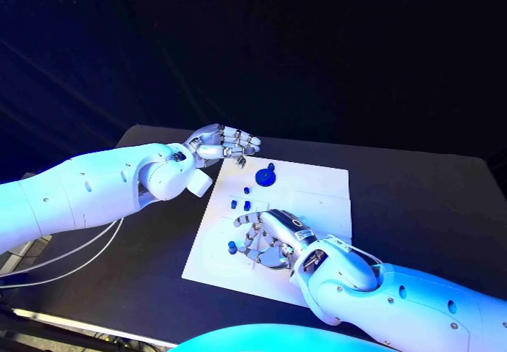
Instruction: Assemble the parts on the task board
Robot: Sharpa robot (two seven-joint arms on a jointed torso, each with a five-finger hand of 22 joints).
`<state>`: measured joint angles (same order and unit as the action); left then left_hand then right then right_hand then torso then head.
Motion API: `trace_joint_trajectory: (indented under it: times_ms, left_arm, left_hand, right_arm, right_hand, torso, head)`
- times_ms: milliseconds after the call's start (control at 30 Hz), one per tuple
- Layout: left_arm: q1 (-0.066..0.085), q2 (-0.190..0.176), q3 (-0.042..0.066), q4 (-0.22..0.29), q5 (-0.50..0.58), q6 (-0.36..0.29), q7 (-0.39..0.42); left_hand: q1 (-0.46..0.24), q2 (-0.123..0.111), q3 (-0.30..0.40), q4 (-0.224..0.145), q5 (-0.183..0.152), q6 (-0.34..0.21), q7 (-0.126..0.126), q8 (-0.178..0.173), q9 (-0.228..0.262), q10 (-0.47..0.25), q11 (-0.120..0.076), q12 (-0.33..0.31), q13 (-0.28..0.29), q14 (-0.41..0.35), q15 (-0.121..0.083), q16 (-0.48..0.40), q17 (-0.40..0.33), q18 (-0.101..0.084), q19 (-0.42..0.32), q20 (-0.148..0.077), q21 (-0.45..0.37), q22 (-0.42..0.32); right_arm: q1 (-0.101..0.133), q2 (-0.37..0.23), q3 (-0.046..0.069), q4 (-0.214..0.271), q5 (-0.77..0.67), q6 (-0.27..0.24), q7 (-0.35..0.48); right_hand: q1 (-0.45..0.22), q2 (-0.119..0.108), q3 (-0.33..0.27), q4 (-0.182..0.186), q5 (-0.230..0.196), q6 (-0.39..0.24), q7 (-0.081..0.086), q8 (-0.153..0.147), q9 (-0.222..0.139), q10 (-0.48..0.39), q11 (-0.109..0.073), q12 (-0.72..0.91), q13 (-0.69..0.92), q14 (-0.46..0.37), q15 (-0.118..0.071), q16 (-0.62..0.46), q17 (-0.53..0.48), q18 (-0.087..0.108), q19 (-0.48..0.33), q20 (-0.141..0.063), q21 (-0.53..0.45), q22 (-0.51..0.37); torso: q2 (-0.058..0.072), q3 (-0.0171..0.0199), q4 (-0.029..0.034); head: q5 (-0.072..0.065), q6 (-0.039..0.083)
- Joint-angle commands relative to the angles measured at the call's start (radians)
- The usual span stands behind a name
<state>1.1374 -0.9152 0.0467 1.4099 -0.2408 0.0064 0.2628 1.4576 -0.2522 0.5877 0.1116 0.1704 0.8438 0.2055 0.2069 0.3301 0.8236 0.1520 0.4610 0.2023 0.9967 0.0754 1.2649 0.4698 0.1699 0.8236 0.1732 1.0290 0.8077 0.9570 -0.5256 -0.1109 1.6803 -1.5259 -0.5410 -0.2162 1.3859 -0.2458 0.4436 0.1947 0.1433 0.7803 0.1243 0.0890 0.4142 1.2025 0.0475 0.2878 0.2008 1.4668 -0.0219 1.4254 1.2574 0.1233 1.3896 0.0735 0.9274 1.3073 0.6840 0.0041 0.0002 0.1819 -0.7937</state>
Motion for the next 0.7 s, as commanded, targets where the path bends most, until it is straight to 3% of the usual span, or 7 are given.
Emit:
trace_joint_trajectory:
  times_ms: [33,133,200,367,433,500,700]
  left_arm:
    - [0.0,-0.002,0.0,0.003,0.002,0.014,0.006]
    - [0.0,-0.008,0.0,0.005,0.002,0.01,0.008]
    - [0.0,-0.012,0.0,0.007,0.002,0.008,0.009]
    - [0.0,-0.022,-0.003,0.015,0.002,0.001,0.012]
    - [-0.001,-0.024,-0.005,0.018,0.002,-0.001,0.012]
    - [-0.001,-0.025,-0.008,0.022,0.002,-0.002,0.013]
    - [-0.002,-0.029,-0.015,0.035,0.002,-0.003,0.014]
  left_hand:
    - [-0.001,0.008,0.001,-0.005,0.004,-0.005,0.0,-0.002,-0.001,-0.004,-0.001,0.004,0.001,-0.002,0.003,0.004,-0.002,0.014,0.003,0.002,-0.004,0.0]
    - [-0.001,0.008,0.001,-0.005,0.004,-0.005,0.0,-0.002,-0.001,-0.004,-0.001,0.004,0.001,-0.002,0.003,0.004,-0.002,0.014,0.003,0.002,-0.004,0.0]
    - [-0.001,0.008,0.001,-0.005,0.004,-0.005,0.0,-0.002,-0.001,-0.004,-0.001,0.004,0.001,-0.002,0.003,0.004,-0.002,0.014,0.003,0.002,-0.004,0.0]
    - [-0.001,0.008,0.002,-0.005,0.004,-0.005,0.0,-0.001,-0.001,-0.006,0.0,0.005,0.001,-0.002,0.003,0.004,-0.002,0.014,0.003,0.002,-0.005,0.0]
    - [-0.002,0.008,0.001,-0.005,0.004,-0.005,0.0,-0.001,-0.001,-0.006,0.0,0.005,0.001,-0.002,0.003,0.004,-0.002,0.014,0.002,0.002,-0.005,0.0]
    - [-0.002,0.008,0.001,-0.005,0.004,-0.005,0.0,-0.001,-0.001,-0.006,0.0,0.005,0.001,-0.002,0.003,0.004,-0.002,0.014,0.002,0.002,-0.005,0.0]
    - [-0.003,0.008,0.001,-0.004,0.004,-0.004,-0.001,0.0,-0.001,-0.006,0.0,0.006,0.002,-0.002,0.003,0.004,-0.003,0.014,0.002,0.003,-0.005,0.0]
  right_arm:
    - [0.01,-0.045,0.004,0.031,0.112,-0.035,0.11]
    - [0.03,-0.109,0.006,0.06,0.233,-0.001,0.179]
    - [0.042,-0.146,0.007,0.077,0.292,0.018,0.2]
    - [0.083,-0.277,0.008,0.137,0.441,0.074,0.2]
    - [0.096,-0.328,0.008,0.161,0.473,0.099,0.171]
    - [0.106,-0.372,0.008,0.183,0.492,0.125,0.133]
    - [0.117,-0.455,0.007,0.224,0.487,0.169,-0.001]
  right_hand:
    - [0.026,0.011,-0.007,-0.002,0.003,0.05,0.011,0.027,0.01,0.012,-0.004,0.027,0.021,0.042,-0.008,-0.003,-0.008,-0.018,0.007,0.001,0.0,0.061]
    - [0.04,0.021,0.006,-0.01,0.002,0.114,0.031,0.061,0.02,0.019,0.016,0.066,0.055,0.04,0.007,-0.007,-0.017,-0.019,0.004,0.009,-0.012,0.061]
    - [0.031,0.022,0.008,-0.004,0.044,0.136,0.034,0.073,0.022,0.009,0.019,0.088,0.076,0.039,0.011,-0.007,-0.017,-0.018,0.002,0.014,-0.017,0.061]
    - [-0.02,0.021,-0.049,0.031,0.053,0.188,0.003,0.152,0.054,0.01,-0.005,0.29,0.244,0.041,-0.007,-0.004,-0.017,-0.019,0.011,0.005,0.003,0.075]
    - [-0.039,0.031,-0.085,0.052,0.075,0.197,-0.022,0.221,0.105,0.044,-0.022,0.572,0.533,0.052,-0.029,0.019,0.021,-0.025,0.027,-0.011,0.042,0.091]
    - [-0.068,0.037,-0.124,0.087,0.074,0.177,-0.026,0.272,0.15,0.15,-0.032,0.909,0.909,0.068,-0.026,0.064,0.111,-0.035,0.046,-0.014,0.093,0.112]
    - [-0.148,0.064,-0.191,0.096,0.075,0.143,-0.021,0.296,0.175,0.275,-0.024,1.162,1.215,0.085,-0.022,0.109,0.21,-0.054,0.083,-0.013,0.212,0.154]
  torso:
    - [0.0,-0.0016,0.001]
    - [-0.001,-0.0027,-0.0009]
    - [-0.002,-0.0026,-0.0038]
    - [-0.005,-0.002,-0.0158]
    - [-0.007,-0.0021,-0.02]
    - [-0.009,-0.0026,-0.0255]
    - [-0.013,-0.0027,-0.0341]
  head:
    - [-0.017,0.011]
    - [-0.035,0.018]
    - [-0.041,0.02]
    - [-0.063,0.028]
    - [-0.072,0.029]
    - [-0.082,0.03]
    - [-0.1,0.026]
